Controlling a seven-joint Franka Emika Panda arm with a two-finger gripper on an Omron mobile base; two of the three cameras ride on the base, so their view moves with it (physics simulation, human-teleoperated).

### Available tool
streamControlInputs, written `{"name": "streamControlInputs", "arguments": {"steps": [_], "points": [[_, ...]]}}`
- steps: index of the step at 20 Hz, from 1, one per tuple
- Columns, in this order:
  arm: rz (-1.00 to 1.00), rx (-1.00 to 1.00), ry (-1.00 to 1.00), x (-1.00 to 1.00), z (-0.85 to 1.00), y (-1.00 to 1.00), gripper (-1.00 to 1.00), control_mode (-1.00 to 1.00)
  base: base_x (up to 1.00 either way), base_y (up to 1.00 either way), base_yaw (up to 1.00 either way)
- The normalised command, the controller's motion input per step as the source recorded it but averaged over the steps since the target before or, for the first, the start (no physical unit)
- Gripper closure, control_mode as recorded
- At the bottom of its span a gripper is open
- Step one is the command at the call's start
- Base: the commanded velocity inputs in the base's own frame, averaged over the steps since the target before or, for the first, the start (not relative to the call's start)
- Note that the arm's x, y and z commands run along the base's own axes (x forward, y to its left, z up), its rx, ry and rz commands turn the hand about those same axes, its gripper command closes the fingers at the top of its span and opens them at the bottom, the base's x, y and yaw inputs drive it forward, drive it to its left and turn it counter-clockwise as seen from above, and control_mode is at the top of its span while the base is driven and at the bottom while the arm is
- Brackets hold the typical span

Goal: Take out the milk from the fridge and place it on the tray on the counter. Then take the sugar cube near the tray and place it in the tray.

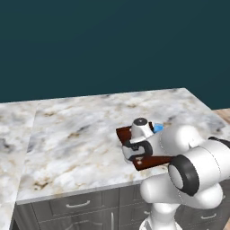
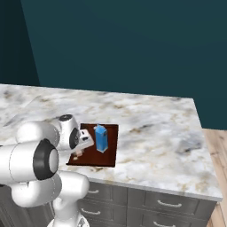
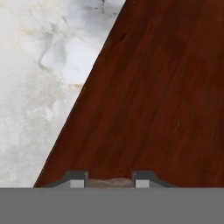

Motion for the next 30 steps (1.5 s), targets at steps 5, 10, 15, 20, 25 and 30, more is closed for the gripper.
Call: {"name": "streamControlInputs", "arguments": {"steps": [5,10,15,20,25,30], "points": [[0.0,0.0,-0.06,-0.04,0.0,-0.07,-1.0,-1.0,0.0,0.0,0.0],[0.0,0.0,-0.08,-0.13,0.15,0.0,-1.0,-1.0,0.0,0.0,0.0],[-0.01,0.0,-0.1,-0.3,0.51,0.0,-1.0,-1.0,0.0,0.0,0.0],[-0.07,0.0,-0.15,-0.56,0.88,0.0,-1.0,-1.0,0.0,0.0,0.0],[-0.11,0.0,-0.13,-0.57,0.87,-0.08,-1.0,-1.0,0.0,0.0,0.0],[-0.15,0.04,-0.13,-0.48,0.97,-0.34,-1.0,-1.0,0.0,0.0,0.0]]}}
